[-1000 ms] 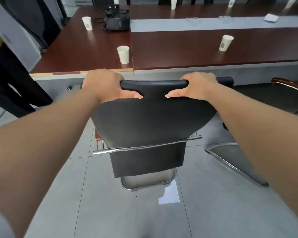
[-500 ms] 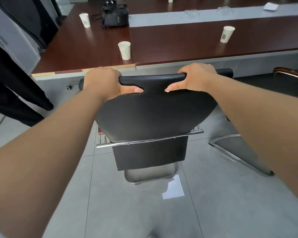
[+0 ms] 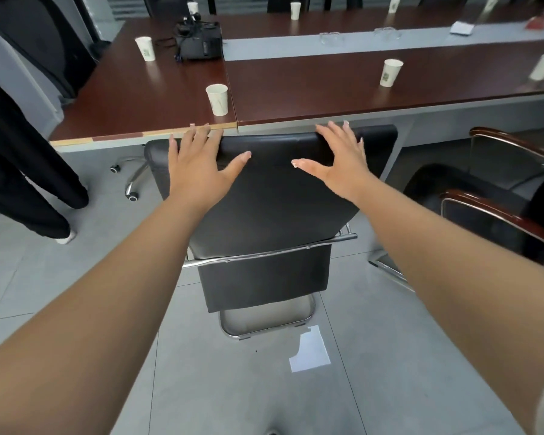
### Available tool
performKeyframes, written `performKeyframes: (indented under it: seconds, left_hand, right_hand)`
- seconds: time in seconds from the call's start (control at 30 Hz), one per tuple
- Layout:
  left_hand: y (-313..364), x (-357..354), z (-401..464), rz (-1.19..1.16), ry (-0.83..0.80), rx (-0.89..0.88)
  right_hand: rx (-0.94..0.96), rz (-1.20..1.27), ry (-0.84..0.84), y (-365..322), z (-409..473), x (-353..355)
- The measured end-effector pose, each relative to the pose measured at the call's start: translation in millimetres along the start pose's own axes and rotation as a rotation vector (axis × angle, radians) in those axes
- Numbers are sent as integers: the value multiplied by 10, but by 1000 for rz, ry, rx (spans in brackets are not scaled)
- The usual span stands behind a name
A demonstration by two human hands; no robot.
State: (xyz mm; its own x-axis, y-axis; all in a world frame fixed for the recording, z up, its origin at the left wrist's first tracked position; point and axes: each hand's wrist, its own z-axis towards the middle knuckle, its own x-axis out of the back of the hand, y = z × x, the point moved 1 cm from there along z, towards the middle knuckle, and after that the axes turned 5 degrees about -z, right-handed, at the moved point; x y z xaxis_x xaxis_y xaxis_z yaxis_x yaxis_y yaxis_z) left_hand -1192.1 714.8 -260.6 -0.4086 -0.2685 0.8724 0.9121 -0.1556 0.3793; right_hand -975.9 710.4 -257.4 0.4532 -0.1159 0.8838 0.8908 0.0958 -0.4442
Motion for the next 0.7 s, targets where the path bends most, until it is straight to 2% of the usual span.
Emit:
performKeyframes:
  seconds: [0.13,0.3,0.43,0.57,0.7]
  left_hand:
    - [134,-147,-429,-252,-21,-24]
    - [461,-366,-769,-633,-95,74]
    - [802,-556,-864,-940,-148,165]
    - [1208,-779,-970,-999,-274,167]
    - [1748,-1038,-1070,-1056,-429,174]
  right_hand:
    - [-46,332,-39,29,-328,-12]
    - [-159,458,-25,85,-669,-87]
    - [-435,816,39,234,-964,-164]
    - [-575,926,53,481,-1282,-168]
    - [-724,970,163,941,-1547,38]
